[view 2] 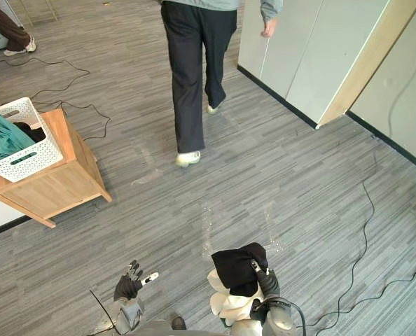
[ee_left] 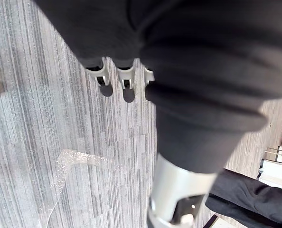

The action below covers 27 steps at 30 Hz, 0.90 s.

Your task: Tidy the bed and pick cloth on bed and put in laundry

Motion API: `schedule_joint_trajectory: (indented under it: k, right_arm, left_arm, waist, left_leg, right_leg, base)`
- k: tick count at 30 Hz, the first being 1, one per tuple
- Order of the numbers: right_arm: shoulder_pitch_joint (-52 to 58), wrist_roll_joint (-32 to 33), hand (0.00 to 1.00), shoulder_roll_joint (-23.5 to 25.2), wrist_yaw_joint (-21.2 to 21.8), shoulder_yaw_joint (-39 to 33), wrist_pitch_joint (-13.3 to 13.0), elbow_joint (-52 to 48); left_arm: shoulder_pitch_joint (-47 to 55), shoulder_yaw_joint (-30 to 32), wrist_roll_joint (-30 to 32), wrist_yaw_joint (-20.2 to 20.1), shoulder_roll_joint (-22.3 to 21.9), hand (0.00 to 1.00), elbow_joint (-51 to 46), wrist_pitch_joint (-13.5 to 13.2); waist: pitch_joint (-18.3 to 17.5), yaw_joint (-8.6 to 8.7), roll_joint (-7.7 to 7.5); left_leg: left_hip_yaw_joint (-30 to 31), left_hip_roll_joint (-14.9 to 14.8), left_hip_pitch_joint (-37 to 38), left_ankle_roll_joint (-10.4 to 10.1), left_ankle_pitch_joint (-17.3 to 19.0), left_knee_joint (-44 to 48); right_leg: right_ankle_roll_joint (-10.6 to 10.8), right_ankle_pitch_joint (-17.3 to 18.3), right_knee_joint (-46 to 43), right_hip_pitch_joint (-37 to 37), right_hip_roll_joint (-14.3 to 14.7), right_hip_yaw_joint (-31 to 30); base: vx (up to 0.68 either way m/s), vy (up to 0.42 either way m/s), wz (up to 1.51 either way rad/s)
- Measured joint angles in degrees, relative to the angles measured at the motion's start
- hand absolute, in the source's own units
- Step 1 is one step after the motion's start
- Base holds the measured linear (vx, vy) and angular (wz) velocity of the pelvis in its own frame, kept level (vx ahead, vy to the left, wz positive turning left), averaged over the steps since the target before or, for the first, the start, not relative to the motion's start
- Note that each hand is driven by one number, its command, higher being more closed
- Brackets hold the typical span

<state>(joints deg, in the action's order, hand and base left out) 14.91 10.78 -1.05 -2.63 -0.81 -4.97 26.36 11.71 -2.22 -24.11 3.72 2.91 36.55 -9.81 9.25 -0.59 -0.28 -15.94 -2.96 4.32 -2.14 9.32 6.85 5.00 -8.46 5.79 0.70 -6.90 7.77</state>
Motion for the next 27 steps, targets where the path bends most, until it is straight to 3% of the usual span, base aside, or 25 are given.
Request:
schedule_joint_trajectory:
  k: [5, 9, 11, 13, 14, 15, 17, 18, 20, 22, 24, 25, 27]
  right_arm:
    - [-0.6, 0.0, 1.00, -0.1, 0.0, -0.4, -0.3, 2.0]
    - [-4.9, 0.3, 1.00, -0.7, 0.0, -3.1, -0.1, 12.3]
    - [-7.2, 0.5, 1.00, -1.8, 0.1, -4.0, -0.1, 16.9]
    - [-9.3, 0.5, 1.00, -3.3, 0.2, -3.9, 0.0, 20.1]
    - [-10.5, 0.4, 1.00, -4.1, 0.3, -3.7, 0.0, 21.4]
    - [-11.8, 0.4, 1.00, -4.6, 0.1, -3.6, 0.1, 22.5]
    - [-14.5, 0.4, 1.00, -5.9, -0.1, -3.7, 0.1, 24.5]
    - [-15.3, 0.3, 1.00, -6.7, -0.3, -3.7, 0.1, 24.7]
    - [-17.7, -0.2, 1.00, -8.7, -1.1, -3.9, 0.1, 25.0]
    - [-19.0, -0.4, 1.00, -9.1, -1.2, -3.7, 0.2, 25.1]
    - [-20.1, -1.2, 1.00, -9.7, -1.2, -3.8, 0.3, 25.1]
    - [-20.5, -1.9, 1.00, -9.2, -1.2, -3.8, 0.4, 25.4]
    - [-21.2, -2.2, 1.00, -8.6, -0.9, -4.0, 0.4, 25.3]
  left_arm:
    - [-0.5, 0.2, 0.1, 0.0, 0.1, 0.00, 0.4, 0.0]
    - [-3.3, 0.7, 3.0, 0.1, 1.6, 0.00, 7.1, 0.2]
    - [-4.4, 3.0, 6.0, 0.1, 2.0, 0.00, 10.3, 0.7]
    - [-4.8, 6.5, 8.3, 0.0, 2.1, 0.00, 12.7, 1.2]
    - [-4.8, 8.7, 9.5, 0.1, 2.4, 0.00, 13.9, 1.4]
    - [-5.6, 10.7, 10.2, 0.1, 3.3, 0.00, 14.7, 2.0]
    - [-7.4, 11.8, 10.3, 0.3, 3.6, 0.00, 14.6, 2.2]
    - [-7.8, 11.7, 10.2, 0.2, 3.4, 0.00, 14.6, 2.2]
    - [-8.2, 10.8, 10.0, 0.3, 2.7, 0.00, 14.4, 2.0]
    - [-8.0, 10.5, 10.0, 0.3, 2.5, 0.00, 13.7, 2.0]
    - [-7.7, 10.5, 9.9, 0.3, 2.3, 0.00, 13.4, 2.0]
    - [-8.1, 10.9, 9.9, 0.3, 2.6, 0.00, 13.5, 2.0]
    - [-9.3, 11.3, 8.9, 0.2, 2.5, 0.00, 12.7, 1.7]
  waist:
    - [0.1, 0.00, -0.01]
    - [0.3, 0.03, -0.10]
    - [1.3, 0.17, 0.36]
    - [2.8, -0.19, 1.30]
    - [3.9, -0.35, 1.84]
    - [5.2, -0.32, 1.73]
    - [7.1, -1.43, 0.86]
    - [7.7, -1.99, 0.86]
    - [8.2, -3.50, 1.49]
    - [8.1, -3.62, 2.23]
    - [7.5, -4.00, 3.83]
    - [7.0, -4.98, 3.04]
    - [6.5, -5.23, 1.11]
  left_leg:
    - [-0.1, 0.0, 0.0, -0.1, 0.0, -0.3]
    - [-1.1, 0.1, -1.0, -0.7, -0.9, -2.9]
    - [-1.2, -0.9, -1.8, -1.0, -0.4, -1.9]
    - [-1.3, -3.5, -3.3, -2.3, 2.7, 2.9]
    - [-1.5, -5.7, -4.1, -2.8, 4.5, 8.2]
    - [-1.2, -7.9, -8.3, -3.4, 5.7, 19.2]
    - [0.7, -9.5, -17.7, -4.1, 2.1, 35.5]
    - [0.8, -8.7, -18.8, -3.9, 2.3, 35.9]
    - [-3.8, -7.6, -23.0, -2.7, 2.8, 32.4]
    - [-8.7, -6.5, -24.5, -1.6, 2.1, 24.3]
    - [-11.4, -5.4, -24.6, 1.7, -3.7, 12.9]
    - [-12.6, -3.1, -23.2, 7.6, -4.3, 12.4]
    - [-11.8, 0.1, -23.1, 9.1, -1.3, 13.3]
  right_leg:
    - [0.0, 0.0, -0.1, -0.1, 0.0, 0.0]
    - [-0.4, 0.5, -0.2, -2.1, 0.0, -0.1]
    - [-0.5, 2.8, -3.3, -4.4, 0.4, -0.1]
    - [-0.9, 6.2, -7.7, -5.1, 1.9, 0.4]
    - [-1.7, 9.1, -11.2, -5.2, 2.5, 1.6]
    - [-2.0, 11.8, -13.2, -4.6, 2.6, 3.2]
    - [-2.1, 12.8, -11.5, -1.1, 1.4, 5.8]
    - [-2.0, 13.0, -10.9, 0.0, 0.6, 6.4]
    - [-1.0, 13.7, -8.1, 3.0, -1.4, 8.8]
    - [0.6, 14.8, -7.0, 5.0, -2.6, 10.8]
    - [3.3, 16.9, -7.3, 7.2, -3.0, 12.4]
    - [4.5, 18.0, -7.9, 7.9, -4.7, 12.6]
    - [5.0, 17.7, -10.4, 8.0, -7.1, 12.6]
  base:
    - [0.00, 0.000, 0.00]
    - [-0.01, -0.022, -0.04]
    - [0.05, -0.053, -0.04]
    - [0.08, -0.110, -0.06]
    - [0.11, -0.077, 0.21]
    - [0.15, -0.081, 0.55]
    - [0.15, -0.078, 0.78]
    - [0.19, -0.029, 0.65]
    - [0.27, 0.037, 0.50]
    - [0.37, 0.121, 0.51]
    - [0.45, 0.165, 0.38]
    - [0.42, 0.117, 0.33]
    - [0.56, 0.109, 0.53]
